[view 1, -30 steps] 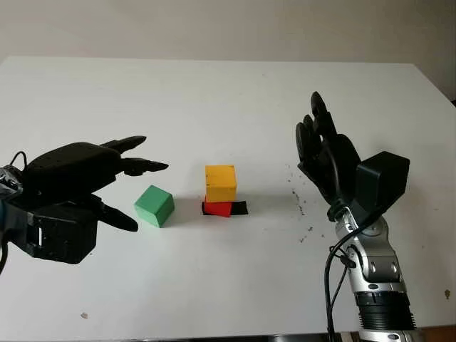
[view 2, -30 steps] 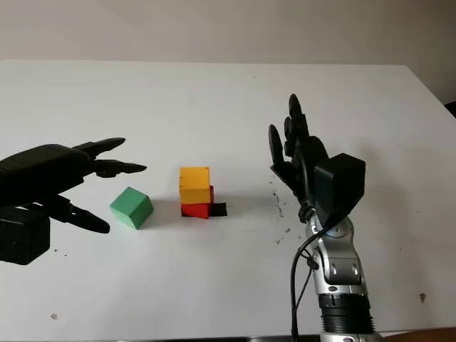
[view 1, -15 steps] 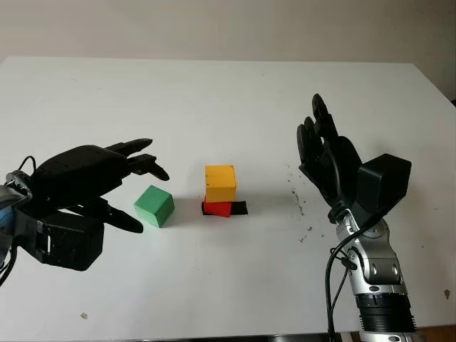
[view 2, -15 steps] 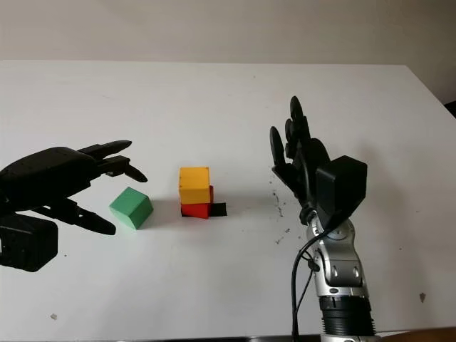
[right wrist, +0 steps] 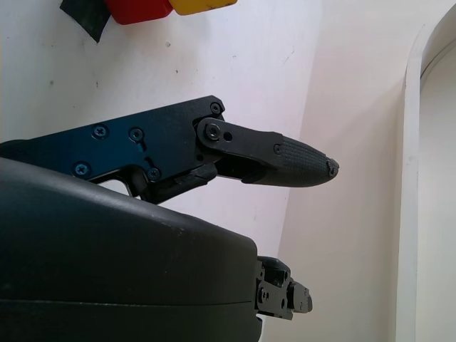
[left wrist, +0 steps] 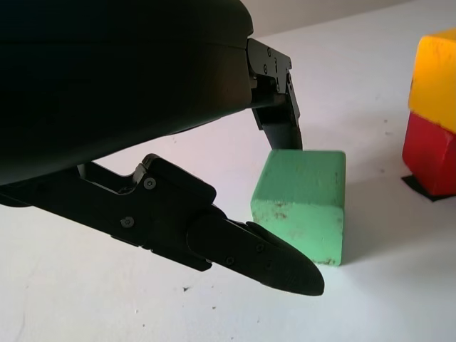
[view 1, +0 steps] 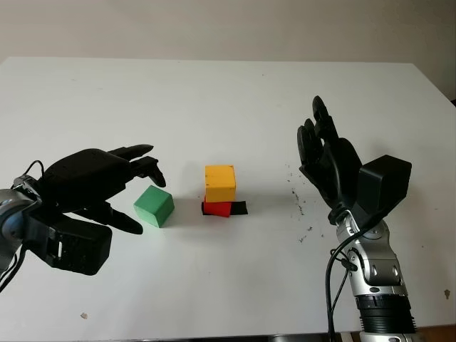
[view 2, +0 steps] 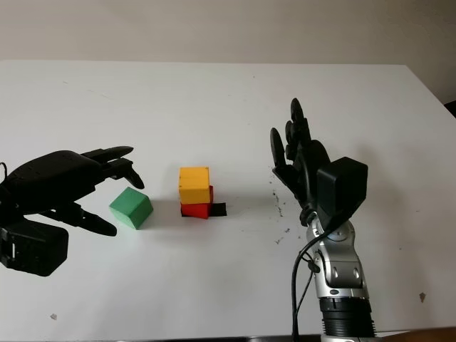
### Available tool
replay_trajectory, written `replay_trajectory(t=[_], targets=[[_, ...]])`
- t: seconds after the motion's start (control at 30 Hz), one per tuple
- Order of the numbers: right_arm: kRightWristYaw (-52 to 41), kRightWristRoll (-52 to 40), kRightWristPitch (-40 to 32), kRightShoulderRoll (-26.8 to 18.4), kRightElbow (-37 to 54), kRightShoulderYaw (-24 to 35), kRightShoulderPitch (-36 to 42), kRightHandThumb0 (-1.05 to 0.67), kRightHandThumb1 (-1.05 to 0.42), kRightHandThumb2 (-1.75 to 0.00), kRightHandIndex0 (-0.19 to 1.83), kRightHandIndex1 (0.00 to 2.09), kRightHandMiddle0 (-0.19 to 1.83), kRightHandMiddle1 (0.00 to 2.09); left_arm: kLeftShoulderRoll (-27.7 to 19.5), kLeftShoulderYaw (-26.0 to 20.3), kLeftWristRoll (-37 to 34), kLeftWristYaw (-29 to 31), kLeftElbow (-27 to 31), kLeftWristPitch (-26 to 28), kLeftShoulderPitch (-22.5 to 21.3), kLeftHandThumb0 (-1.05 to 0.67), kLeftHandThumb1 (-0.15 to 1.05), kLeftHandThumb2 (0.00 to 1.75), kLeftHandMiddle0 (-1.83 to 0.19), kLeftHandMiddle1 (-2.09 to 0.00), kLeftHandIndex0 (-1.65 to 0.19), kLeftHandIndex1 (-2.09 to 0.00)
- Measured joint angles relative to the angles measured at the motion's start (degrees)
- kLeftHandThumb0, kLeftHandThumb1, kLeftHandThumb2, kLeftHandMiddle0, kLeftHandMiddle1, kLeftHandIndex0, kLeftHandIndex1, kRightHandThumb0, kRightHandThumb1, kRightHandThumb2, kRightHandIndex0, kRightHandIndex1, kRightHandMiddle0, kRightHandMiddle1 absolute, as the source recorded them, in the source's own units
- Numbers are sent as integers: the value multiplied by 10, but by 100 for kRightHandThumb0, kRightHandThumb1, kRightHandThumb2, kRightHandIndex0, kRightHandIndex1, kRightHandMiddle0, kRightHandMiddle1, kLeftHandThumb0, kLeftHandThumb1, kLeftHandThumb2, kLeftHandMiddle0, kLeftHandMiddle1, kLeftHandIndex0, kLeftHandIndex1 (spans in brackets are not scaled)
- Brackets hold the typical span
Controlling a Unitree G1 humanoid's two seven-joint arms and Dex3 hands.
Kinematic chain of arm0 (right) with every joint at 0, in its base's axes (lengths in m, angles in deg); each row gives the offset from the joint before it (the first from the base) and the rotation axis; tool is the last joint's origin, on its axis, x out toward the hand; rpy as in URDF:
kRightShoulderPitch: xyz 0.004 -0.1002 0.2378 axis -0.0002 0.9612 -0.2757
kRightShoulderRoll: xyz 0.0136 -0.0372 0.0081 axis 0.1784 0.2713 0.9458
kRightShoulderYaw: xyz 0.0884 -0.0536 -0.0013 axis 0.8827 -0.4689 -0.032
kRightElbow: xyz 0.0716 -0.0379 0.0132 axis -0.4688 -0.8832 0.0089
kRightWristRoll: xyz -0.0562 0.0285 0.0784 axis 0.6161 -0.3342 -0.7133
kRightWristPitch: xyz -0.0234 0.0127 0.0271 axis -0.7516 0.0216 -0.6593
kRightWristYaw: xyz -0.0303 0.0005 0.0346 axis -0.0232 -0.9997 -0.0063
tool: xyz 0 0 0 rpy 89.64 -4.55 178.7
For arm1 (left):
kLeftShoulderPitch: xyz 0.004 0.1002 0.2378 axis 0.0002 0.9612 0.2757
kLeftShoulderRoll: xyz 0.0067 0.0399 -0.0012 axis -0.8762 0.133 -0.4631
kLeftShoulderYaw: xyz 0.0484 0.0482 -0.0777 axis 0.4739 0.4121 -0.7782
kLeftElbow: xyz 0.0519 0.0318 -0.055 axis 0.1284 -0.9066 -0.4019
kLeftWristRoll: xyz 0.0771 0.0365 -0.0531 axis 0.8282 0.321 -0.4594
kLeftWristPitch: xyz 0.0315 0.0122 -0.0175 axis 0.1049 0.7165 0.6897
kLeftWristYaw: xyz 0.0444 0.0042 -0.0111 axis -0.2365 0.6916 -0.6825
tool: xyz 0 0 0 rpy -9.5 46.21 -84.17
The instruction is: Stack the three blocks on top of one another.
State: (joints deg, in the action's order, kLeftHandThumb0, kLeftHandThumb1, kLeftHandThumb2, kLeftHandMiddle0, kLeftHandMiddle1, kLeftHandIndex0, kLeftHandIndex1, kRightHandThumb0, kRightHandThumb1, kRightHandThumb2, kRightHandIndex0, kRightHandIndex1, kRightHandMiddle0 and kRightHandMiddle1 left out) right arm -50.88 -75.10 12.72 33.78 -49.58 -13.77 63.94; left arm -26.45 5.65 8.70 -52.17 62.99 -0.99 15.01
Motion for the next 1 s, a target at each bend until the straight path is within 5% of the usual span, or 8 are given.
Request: replay_trajectory(t=[0.23, 0.73, 1.0], targets=[[1, 0, -1, 0, 0, 0, 1, -61, -105, -58, -10, 6, -9, 6, 2, 13, 14, -23, -11, -19, 0, -73, 98, 7, -4, -5, -1, -105], [1, -2, -2, 0, 0, 0, 3, -61, -105, -58, -10, 6, -9, 5, 6, 16, 15, -74, -33, -54, 0, -41, 105, 8, -19, -8, -10, -140], [1, -5, -2, 0, 0, 3, 3, -60, -105, -57, -10, 6, -8, 5, 6, 16, 40, -93, -32, -54, 0, -38, 105, 9, -23, -8, -11, -145]])
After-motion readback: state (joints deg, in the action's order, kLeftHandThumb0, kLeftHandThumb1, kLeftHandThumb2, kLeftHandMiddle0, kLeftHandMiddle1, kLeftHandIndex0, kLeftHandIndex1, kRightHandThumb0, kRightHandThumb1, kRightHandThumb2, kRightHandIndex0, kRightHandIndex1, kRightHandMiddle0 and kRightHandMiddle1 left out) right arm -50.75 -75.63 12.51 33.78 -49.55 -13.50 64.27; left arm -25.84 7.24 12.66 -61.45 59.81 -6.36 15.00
